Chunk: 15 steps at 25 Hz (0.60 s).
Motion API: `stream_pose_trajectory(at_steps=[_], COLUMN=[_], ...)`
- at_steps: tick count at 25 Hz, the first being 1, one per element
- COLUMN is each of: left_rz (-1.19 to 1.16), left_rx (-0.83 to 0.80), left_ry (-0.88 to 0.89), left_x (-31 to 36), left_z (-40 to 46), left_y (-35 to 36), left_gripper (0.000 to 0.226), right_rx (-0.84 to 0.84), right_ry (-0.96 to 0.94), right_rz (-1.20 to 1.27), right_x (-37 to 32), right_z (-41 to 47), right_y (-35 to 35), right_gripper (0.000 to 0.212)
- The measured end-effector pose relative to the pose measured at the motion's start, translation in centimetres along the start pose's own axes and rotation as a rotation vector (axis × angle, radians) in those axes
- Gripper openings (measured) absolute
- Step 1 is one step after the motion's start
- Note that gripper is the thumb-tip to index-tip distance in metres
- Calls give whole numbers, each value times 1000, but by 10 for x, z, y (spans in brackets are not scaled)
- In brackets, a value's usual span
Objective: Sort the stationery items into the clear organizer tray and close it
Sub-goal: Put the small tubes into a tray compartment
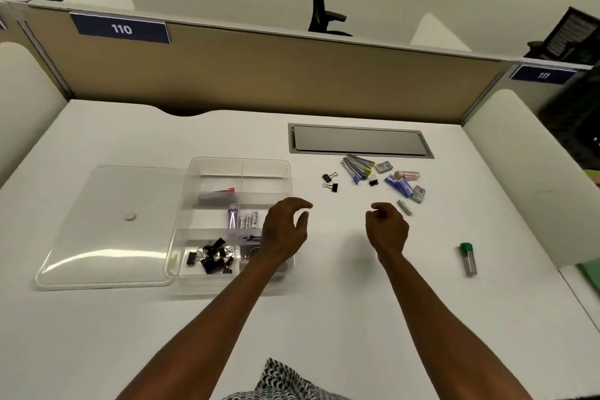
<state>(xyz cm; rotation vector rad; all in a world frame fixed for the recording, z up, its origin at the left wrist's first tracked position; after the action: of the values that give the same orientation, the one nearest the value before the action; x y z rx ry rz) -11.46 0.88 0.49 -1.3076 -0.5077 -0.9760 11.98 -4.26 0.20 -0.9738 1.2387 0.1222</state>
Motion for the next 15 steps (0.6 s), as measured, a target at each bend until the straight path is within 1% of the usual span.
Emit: stream_pose_trajectory(at_steps=[2,5,7,9,11,13,15], left_rz=[11,28,48,58,68,74,75], left_rx=[-40,-88,-116,-135,-145,-147,-145], left_ry=[28,52,65,64,57,41,23], left_x=[9,19,21,20,19,16,14], left_z=[0,-1,-1,-1,-1,-2,-3], left_y=[16,33,41,46,48,48,47], left_gripper=[22,22,22,21,21,21,20], right_rx=[-46,-216,-320,-409,-457,-419,-336], right_ry=[-4,21,-12,-38,-42,-58,-98], right_rz=[-142,-407,-550,-632,-653,-648,-640], right_x=[13,27,30,33,38,40,40], right_z=[20,46,59,68,73,78,80], right_y=[-16,-30,-34,-34,-31,-28,-27], right_gripper=[33,52,57,58,55,49,39])
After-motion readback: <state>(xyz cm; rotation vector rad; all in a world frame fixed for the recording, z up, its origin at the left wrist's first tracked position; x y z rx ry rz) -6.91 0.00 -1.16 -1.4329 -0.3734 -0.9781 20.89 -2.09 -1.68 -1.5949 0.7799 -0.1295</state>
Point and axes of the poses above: each hand's wrist, its own z-axis towards the middle knuckle, its own y-axis out of the palm, x = y × z, the point moved 3 cm from there along z, towards the middle knuckle, and after that the axes turned 7 degrees about z, right-handed, at the moved point
